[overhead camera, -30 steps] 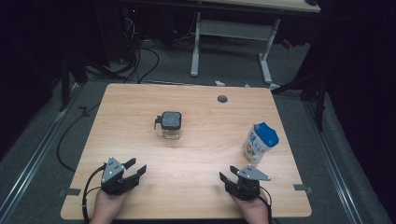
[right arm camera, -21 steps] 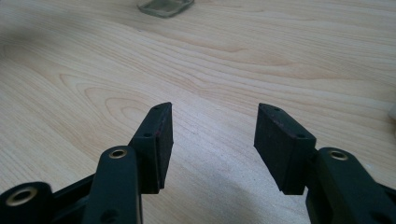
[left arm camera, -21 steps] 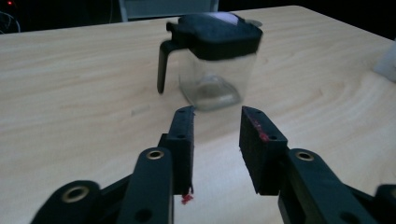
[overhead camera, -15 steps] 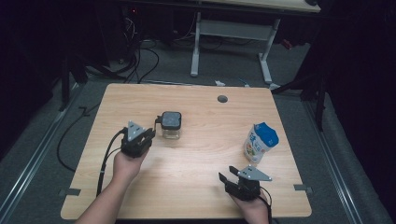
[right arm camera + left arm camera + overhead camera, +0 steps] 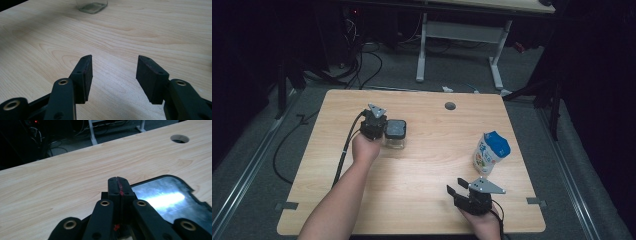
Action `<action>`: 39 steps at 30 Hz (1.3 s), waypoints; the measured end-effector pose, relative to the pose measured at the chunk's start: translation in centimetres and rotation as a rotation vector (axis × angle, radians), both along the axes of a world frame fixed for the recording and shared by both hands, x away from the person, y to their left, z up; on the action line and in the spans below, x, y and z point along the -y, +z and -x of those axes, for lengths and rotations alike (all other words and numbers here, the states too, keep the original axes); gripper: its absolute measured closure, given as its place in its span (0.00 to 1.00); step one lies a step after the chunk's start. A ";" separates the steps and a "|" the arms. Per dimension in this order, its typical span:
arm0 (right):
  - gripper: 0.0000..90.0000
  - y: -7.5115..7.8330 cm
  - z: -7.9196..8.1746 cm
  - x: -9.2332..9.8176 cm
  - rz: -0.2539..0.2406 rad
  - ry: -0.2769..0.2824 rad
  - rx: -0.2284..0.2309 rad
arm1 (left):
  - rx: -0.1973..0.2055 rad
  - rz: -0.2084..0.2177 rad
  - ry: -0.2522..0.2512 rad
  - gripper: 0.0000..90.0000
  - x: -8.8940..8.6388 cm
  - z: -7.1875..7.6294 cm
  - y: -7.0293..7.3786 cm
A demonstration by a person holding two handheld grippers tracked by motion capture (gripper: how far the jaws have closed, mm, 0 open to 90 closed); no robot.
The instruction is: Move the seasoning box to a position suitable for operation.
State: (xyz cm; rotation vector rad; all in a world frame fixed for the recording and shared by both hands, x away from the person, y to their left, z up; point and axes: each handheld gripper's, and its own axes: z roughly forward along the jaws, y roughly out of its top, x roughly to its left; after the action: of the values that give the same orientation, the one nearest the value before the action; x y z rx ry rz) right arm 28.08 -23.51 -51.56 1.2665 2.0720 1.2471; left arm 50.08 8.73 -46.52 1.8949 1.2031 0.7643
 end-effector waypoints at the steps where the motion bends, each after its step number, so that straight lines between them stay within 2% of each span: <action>1: 0.52 0.0 0.0 0.0 0.000 0.000 0.000 | 0.000 0.000 0.000 1.00 0.0 0.0 0.0; 3: 0.52 0.0 0.0 -0.1 -0.001 0.007 -0.003 | -0.010 -0.009 0.003 1.00 0.0 -0.3 -0.6; 7: 0.52 -0.1 0.0 -0.2 0.003 0.009 -0.002 | -0.017 -0.014 -0.005 1.00 -0.1 -0.3 -0.6; 14: 0.52 0.0 0.0 -0.4 0.000 0.012 -0.001 | -0.004 -0.003 -0.041 1.00 0.0 1.0 -0.7; 19: 0.52 0.0 0.1 -0.5 -0.004 0.013 -0.004 | 0.015 0.000 -0.101 1.00 0.7 3.0 -0.8; 20: 0.52 0.0 0.1 -0.5 -0.004 0.013 -0.004 | 0.015 0.000 -0.101 1.00 0.7 3.0 -0.8; 25: 0.52 0.0 0.1 -0.4 -0.007 0.011 -0.003 | 0.028 0.017 -0.157 1.00 1.6 5.5 -1.0; 31: 0.52 0.0 0.0 -0.4 -0.003 0.012 -0.005 | 0.048 0.065 -0.231 1.00 2.9 9.0 -1.5; 35: 0.53 -0.1 0.1 -0.6 -0.002 0.014 -0.009 | 0.046 0.086 -0.294 1.00 3.9 11.0 -1.8; 39: 0.53 -0.1 0.0 -0.6 -0.005 0.015 -0.006 | 0.049 0.106 -0.308 1.00 4.2 12.2 -2.4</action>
State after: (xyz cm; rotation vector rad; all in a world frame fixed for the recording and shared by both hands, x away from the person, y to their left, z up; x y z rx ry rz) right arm 28.04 -22.96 -51.64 1.2603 2.0872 1.2574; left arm 37.84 4.50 -48.93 1.9031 0.8753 0.5657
